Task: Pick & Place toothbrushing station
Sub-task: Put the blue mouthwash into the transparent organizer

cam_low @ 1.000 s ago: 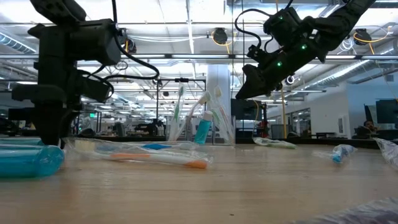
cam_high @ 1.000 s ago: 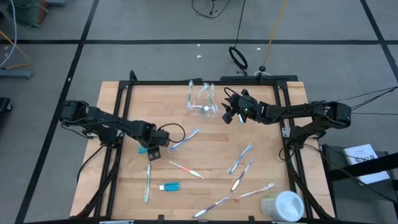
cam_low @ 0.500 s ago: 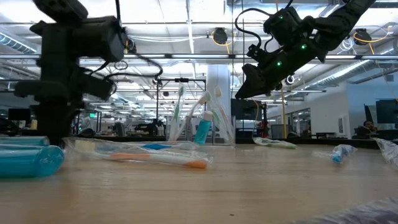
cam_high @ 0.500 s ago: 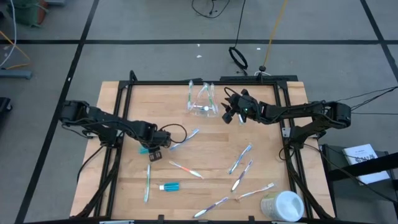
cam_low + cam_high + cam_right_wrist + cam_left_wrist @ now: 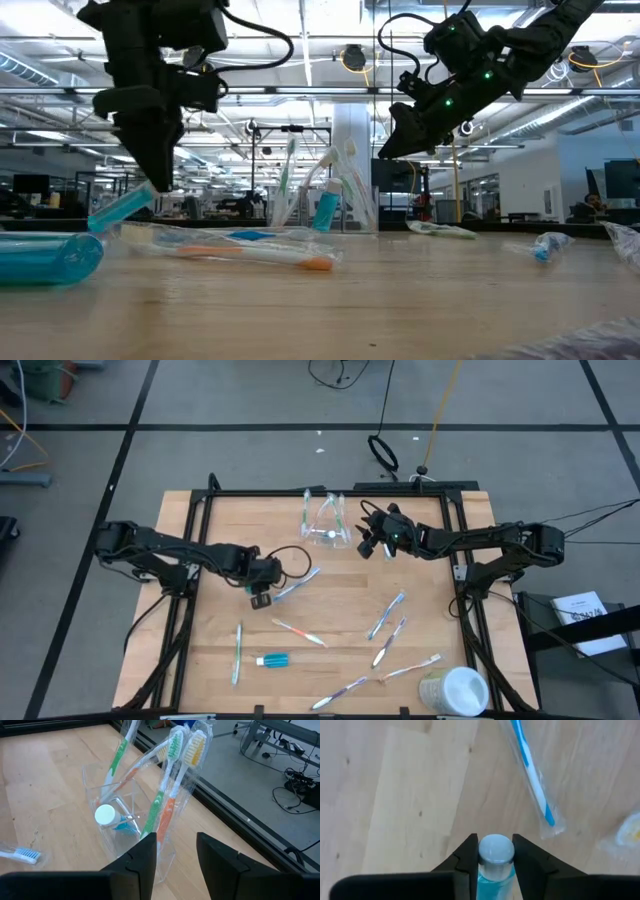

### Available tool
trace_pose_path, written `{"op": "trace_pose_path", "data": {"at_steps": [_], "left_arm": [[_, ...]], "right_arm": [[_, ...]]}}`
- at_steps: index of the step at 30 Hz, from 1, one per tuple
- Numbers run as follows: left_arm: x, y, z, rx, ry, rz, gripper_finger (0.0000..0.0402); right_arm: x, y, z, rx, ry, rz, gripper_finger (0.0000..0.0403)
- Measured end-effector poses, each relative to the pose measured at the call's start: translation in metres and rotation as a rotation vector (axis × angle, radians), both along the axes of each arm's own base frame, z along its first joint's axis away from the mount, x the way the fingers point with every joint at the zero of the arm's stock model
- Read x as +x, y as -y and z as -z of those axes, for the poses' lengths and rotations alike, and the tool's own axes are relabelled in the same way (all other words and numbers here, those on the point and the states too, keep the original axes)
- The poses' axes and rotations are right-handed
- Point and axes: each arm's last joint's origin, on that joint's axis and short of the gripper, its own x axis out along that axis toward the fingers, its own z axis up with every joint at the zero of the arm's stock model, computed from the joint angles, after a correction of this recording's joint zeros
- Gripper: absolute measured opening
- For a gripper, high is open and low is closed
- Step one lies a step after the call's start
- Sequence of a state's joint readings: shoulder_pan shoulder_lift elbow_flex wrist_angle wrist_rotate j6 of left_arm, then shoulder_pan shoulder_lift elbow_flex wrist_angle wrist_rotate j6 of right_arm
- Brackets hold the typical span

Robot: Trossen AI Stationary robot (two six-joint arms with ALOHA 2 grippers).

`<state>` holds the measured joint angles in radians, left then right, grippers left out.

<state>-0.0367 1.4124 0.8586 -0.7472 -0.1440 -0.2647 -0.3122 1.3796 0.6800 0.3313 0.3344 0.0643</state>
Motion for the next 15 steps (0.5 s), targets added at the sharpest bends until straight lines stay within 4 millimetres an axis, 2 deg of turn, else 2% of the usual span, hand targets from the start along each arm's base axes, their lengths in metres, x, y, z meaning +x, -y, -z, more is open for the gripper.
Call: {"op": "trace_pose_path", "data": {"at_steps": [7, 11, 15], "left_arm": [[0.008, -0.014, -0.003, 0.027, 0.079, -0.008, 0.0096], [0.024, -0.021, -0.011, 0.087, 0.252, 0.028, 0.0094], [0.044, -0.032, -0.029, 0.210, 0.510, 0.033, 0.0097]], "right_arm": [[0.000, 0.000, 0.000, 0.000, 0.000, 0.000, 0.0130], [0.000, 0.000, 0.000, -0.001, 0.002, 0.000, 0.0130], [0.001, 0.000, -0.002, -0.007, 0.023, 0.000, 0.0130]]}}
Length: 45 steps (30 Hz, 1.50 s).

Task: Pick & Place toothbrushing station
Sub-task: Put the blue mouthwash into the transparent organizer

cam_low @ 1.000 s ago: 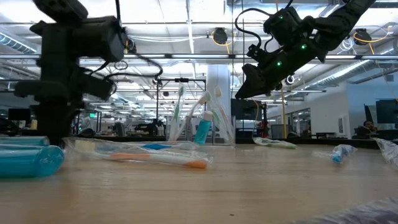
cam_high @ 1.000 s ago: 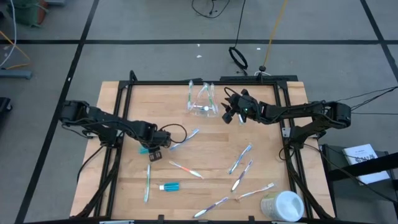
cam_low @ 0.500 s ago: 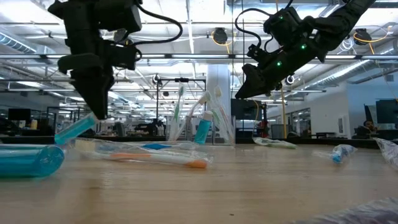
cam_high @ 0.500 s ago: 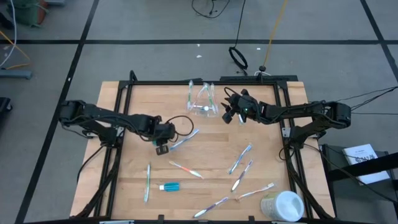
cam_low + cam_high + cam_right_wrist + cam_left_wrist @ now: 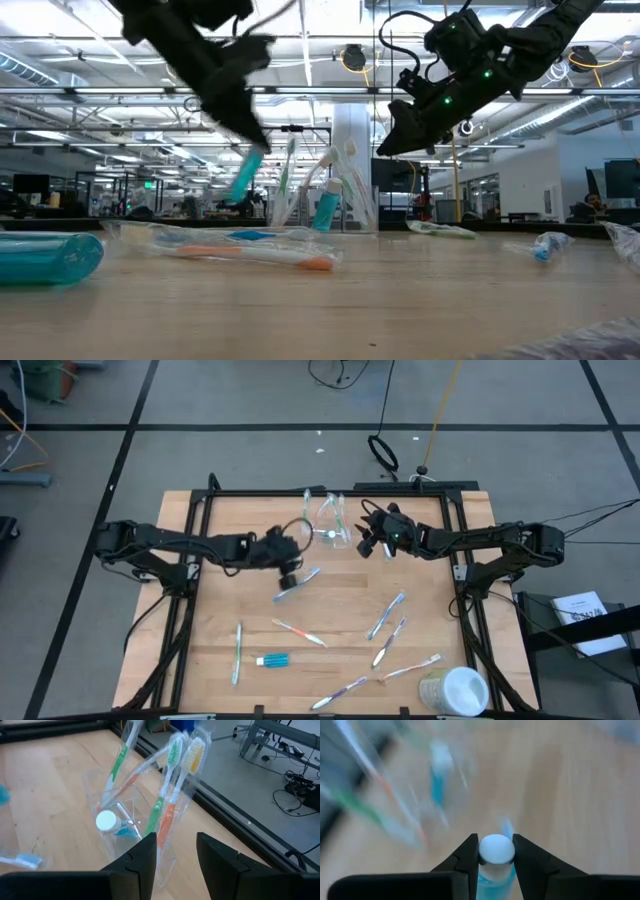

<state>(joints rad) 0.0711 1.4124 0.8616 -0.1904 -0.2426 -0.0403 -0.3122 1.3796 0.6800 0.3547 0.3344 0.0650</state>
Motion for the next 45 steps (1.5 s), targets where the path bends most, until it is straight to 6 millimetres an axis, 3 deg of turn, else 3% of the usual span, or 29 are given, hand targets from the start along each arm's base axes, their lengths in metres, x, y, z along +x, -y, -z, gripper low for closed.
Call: {"op": "trace_pose_path", "data": {"at_steps": [6, 10, 18, 23, 33, 39, 45], "left_arm": [[0.020, -0.020, -0.033, 0.181, 0.369, -0.031, 0.0098], [0.032, -0.035, -0.034, 0.176, 0.518, -0.026, 0.0098], [0.052, -0.071, 0.009, 0.294, 0.500, -0.303, 0.0099], [0.058, -0.080, 0.033, 0.240, 0.476, -0.311, 0.0099], [0.059, -0.075, 0.024, 0.301, 0.516, -0.304, 0.0099], [0.056, -0.076, 0.043, 0.186, 0.396, -0.334, 0.0099], [0.055, -0.075, 0.049, 0.101, 0.350, -0.225, 0.0099]], "right_arm": [[0.000, 0.000, -0.001, -0.002, 0.007, 0.000, 0.0130], [0.000, 0.000, -0.001, -0.003, 0.007, 0.000, 0.0130], [0.000, 0.000, -0.001, -0.003, 0.008, 0.000, 0.0130], [0.000, 0.000, -0.001, -0.003, 0.007, 0.000, 0.0130], [0.000, 0.000, -0.001, -0.003, 0.006, 0.000, 0.0130], [0.000, 0.000, 0.000, -0.001, 0.003, 0.000, 0.0130], [0.001, 0.000, -0.001, -0.003, 0.014, 0.000, 0.0130]]}}
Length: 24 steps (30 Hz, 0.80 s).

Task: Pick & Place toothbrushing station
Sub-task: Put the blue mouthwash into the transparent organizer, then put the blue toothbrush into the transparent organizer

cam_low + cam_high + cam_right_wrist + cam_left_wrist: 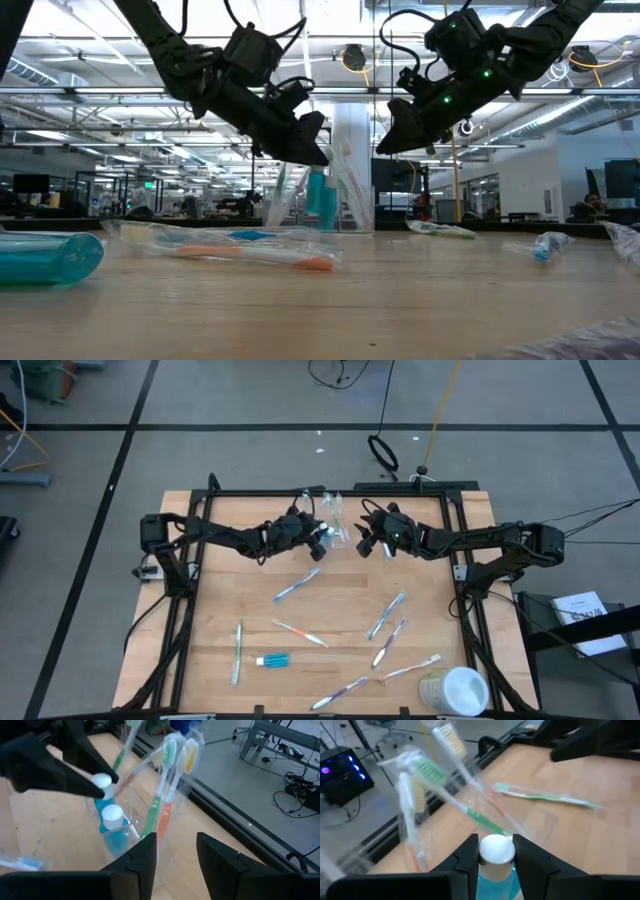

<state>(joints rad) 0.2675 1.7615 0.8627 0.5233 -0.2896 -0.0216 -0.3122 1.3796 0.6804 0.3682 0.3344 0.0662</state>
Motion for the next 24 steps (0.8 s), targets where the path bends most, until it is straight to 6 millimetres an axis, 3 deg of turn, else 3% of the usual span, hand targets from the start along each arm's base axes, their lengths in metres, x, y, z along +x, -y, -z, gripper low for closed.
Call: {"op": "trace_pose_path", "data": {"at_steps": [7, 19, 24], "left_arm": [[-0.005, -0.014, 0.000, 0.003, 0.004, -0.072, 0.0105], [-0.008, -0.022, 0.002, -0.033, -0.013, -0.021, 0.0192], [-0.012, -0.021, -0.012, -0.005, 0.010, -0.034, 0.0192]], "right_arm": [[0.000, 0.000, -0.001, -0.004, 0.010, 0.000, 0.0130], [0.000, 0.000, -0.001, -0.005, 0.007, -0.001, 0.0130], [0.000, 0.000, -0.001, -0.005, 0.007, -0.001, 0.0130]]}}
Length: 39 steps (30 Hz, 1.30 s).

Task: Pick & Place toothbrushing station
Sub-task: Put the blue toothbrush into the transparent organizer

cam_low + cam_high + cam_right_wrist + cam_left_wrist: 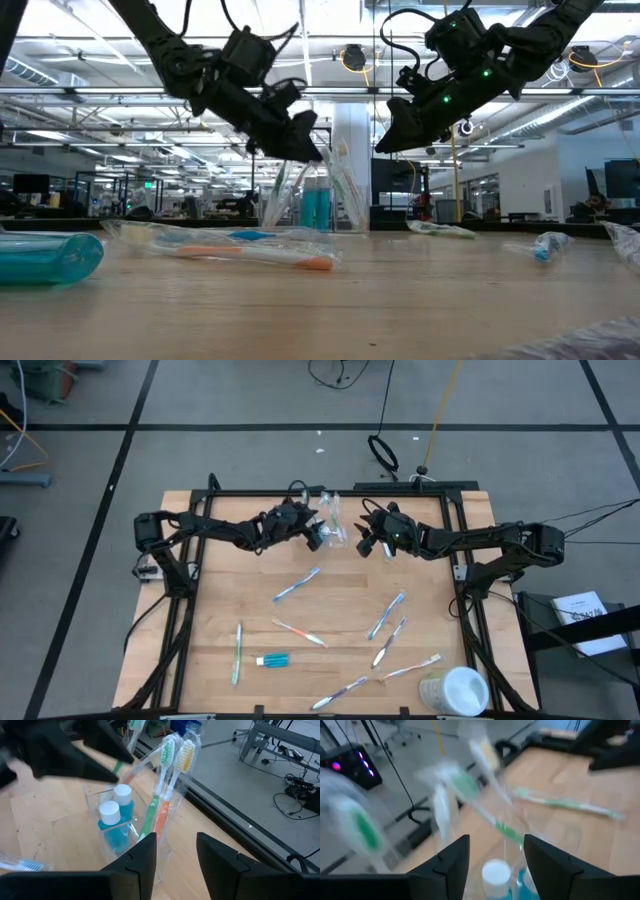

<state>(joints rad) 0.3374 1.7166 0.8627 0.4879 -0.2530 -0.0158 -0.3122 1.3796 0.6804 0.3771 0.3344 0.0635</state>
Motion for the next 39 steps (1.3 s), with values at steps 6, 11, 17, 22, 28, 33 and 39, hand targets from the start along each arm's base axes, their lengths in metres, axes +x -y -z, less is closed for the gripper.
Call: {"op": "trace_pose_path", "data": {"at_steps": [6, 11, 17, 22, 28, 33, 39], "left_arm": [[-0.011, 0.013, -0.038, 0.053, 0.048, 0.066, 0.0176], [-0.029, 0.034, -0.059, -0.031, 0.004, 0.194, 0.0167], [-0.043, 0.057, -0.048, -0.258, -0.155, 0.208, 0.0161], [-0.041, 0.075, -0.028, -0.382, -0.266, 0.193, 0.0161], [-0.018, 0.090, -0.001, -0.397, -0.269, 0.230, 0.0161], [-0.004, 0.088, 0.028, -0.414, -0.289, 0.218, 0.0161], [-0.002, 0.077, 0.063, -0.420, -0.398, 0.155, 0.0161]], "right_arm": [[0.001, -0.001, 0.000, 0.011, 0.002, -0.035, 0.0130], [0.004, -0.006, -0.001, 0.034, 0.016, -0.240, 0.0130], [0.006, -0.011, -0.002, 0.060, 0.038, -0.374, 0.0130], [0.006, -0.011, -0.002, 0.062, 0.039, -0.371, 0.0130], [0.006, -0.011, -0.002, 0.062, 0.039, -0.370, 0.0130], [0.006, -0.011, -0.002, 0.062, 0.039, -0.370, 0.0130], [0.006, -0.011, -0.002, 0.060, 0.038, -0.371, 0.0130]]}}
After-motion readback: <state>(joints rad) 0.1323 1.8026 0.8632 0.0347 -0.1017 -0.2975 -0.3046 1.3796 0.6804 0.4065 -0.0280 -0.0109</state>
